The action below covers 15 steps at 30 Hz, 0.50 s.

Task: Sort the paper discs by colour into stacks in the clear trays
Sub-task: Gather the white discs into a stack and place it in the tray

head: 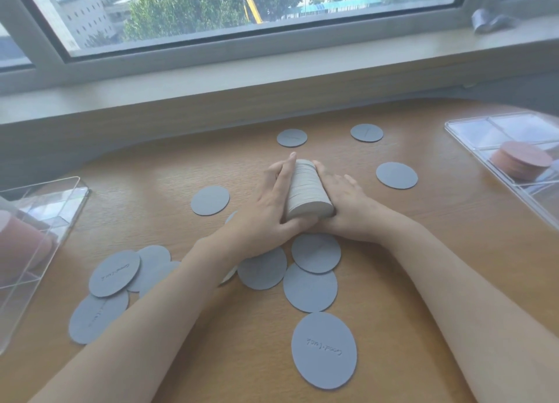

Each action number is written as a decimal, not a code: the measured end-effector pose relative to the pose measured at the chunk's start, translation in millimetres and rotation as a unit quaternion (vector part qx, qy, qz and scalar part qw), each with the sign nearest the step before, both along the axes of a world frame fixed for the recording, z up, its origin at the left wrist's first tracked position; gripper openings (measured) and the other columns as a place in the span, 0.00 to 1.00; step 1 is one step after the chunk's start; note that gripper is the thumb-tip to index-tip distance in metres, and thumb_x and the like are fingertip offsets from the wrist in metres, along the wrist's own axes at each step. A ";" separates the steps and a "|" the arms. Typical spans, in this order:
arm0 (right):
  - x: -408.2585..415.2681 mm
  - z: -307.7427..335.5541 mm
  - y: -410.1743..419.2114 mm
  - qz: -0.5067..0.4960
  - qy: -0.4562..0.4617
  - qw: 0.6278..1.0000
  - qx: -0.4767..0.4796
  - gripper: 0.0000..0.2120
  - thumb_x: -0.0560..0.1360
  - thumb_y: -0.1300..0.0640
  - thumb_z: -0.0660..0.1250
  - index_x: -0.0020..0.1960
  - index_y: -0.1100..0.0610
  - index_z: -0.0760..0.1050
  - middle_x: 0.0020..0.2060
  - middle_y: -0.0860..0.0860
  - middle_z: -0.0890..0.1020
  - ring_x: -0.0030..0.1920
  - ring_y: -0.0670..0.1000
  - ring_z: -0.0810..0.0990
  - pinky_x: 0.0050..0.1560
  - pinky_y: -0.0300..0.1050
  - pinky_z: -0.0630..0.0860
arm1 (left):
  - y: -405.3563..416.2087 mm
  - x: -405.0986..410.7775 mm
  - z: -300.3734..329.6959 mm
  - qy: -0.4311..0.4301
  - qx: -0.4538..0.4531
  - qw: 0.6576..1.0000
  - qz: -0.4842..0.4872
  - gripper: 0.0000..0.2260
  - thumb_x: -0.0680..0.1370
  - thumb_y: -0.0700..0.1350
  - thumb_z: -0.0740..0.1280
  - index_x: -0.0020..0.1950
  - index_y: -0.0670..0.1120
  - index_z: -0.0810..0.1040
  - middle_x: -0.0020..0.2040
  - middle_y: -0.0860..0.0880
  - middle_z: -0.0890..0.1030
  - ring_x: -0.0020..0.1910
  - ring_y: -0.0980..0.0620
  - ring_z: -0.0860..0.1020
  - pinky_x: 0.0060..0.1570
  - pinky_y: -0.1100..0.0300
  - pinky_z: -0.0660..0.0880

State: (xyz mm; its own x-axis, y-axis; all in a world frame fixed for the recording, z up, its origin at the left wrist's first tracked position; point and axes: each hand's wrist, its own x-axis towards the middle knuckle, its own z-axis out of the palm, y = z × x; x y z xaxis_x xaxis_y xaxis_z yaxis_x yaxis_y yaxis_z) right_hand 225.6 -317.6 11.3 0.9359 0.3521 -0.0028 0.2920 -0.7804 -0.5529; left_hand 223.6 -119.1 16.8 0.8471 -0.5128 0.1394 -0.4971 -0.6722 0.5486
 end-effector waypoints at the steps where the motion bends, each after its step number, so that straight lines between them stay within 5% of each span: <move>1: 1.1 -0.8 -0.6 -0.003 -0.007 1.000 0.007 0.57 0.68 0.33 0.71 0.81 0.53 0.40 0.76 0.48 0.62 0.77 0.47 0.55 0.78 0.53 0.43 | 4.0 2.6 0.9 0.007 0.008 1.000 -0.010 0.46 0.77 0.58 0.69 0.82 0.53 0.39 0.77 0.61 0.50 0.76 0.60 0.53 0.69 0.63 0.56; 6: -5.9 6.2 -5.5 0.002 0.018 0.998 0.065 0.56 0.66 0.42 0.78 0.80 0.47 0.45 0.70 0.37 0.61 0.67 0.33 0.54 0.77 0.49 0.47 | 16.8 7.5 4.9 0.035 -0.005 0.999 -0.006 0.48 0.74 0.55 0.74 0.82 0.50 0.45 0.77 0.55 0.56 0.74 0.60 0.60 0.68 0.69 0.57; 10: -6.1 12.0 -18.0 -0.003 0.033 0.991 0.131 0.45 0.69 0.48 0.78 0.78 0.44 0.57 0.73 0.36 0.66 0.71 0.33 0.62 0.74 0.43 0.61 | 19.5 7.4 1.2 0.037 -0.043 0.998 0.007 0.49 0.71 0.60 0.76 0.82 0.51 0.49 0.79 0.55 0.58 0.77 0.59 0.59 0.76 0.54 0.62; 15: -5.9 11.3 -15.9 -0.015 0.010 0.989 0.148 0.40 0.67 0.48 0.79 0.74 0.43 0.65 0.67 0.35 0.72 0.67 0.31 0.67 0.63 0.29 0.65 | 28.2 8.9 3.2 0.058 -0.053 0.997 0.024 0.51 0.65 0.59 0.80 0.81 0.52 0.55 0.76 0.56 0.62 0.73 0.60 0.63 0.74 0.54 0.64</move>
